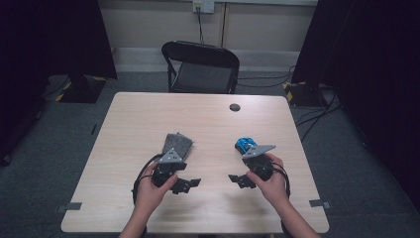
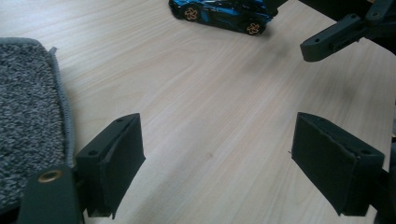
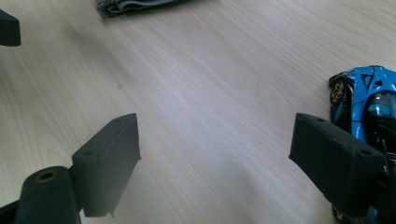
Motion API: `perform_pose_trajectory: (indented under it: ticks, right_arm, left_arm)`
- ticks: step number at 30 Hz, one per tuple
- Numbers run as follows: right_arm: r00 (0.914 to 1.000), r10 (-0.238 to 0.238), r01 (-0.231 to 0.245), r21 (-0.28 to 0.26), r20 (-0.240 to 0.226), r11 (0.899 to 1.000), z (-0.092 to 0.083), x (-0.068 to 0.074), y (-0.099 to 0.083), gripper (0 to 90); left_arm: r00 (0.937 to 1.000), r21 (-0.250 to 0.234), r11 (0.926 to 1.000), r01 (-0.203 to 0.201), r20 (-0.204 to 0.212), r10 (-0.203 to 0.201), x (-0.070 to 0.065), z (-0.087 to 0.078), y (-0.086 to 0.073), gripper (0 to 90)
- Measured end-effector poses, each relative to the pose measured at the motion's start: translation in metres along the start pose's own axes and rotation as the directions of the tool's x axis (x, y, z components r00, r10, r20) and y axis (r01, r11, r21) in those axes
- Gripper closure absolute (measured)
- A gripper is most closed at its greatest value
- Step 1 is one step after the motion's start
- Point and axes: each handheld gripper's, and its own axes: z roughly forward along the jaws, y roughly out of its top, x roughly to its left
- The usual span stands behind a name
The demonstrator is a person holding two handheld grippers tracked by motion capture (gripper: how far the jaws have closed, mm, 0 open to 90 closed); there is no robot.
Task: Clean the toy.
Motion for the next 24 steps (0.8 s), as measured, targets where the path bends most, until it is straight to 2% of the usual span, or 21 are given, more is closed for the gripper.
perform_pose_trajectory:
  ticks: [9,24]
  right_arm:
    - [0.9999,-0.016,0.016,0.012,-0.002,1.0,-0.001,0.013,-0.007,15.2]
    - [0.9993,-0.034,0.034,0.025,-0.013,0.999,0.005,0.028,-0.02,15.2]
  left_arm:
    - [0.9999,0.011,0.9999,-0.012,0.012,0.012,-0.013,0.006,-0.003,16.5]
    - [0.9993,0.034,0.9993,-0.013,0.035,0.012,-0.028,0.023,-0.01,16.5]
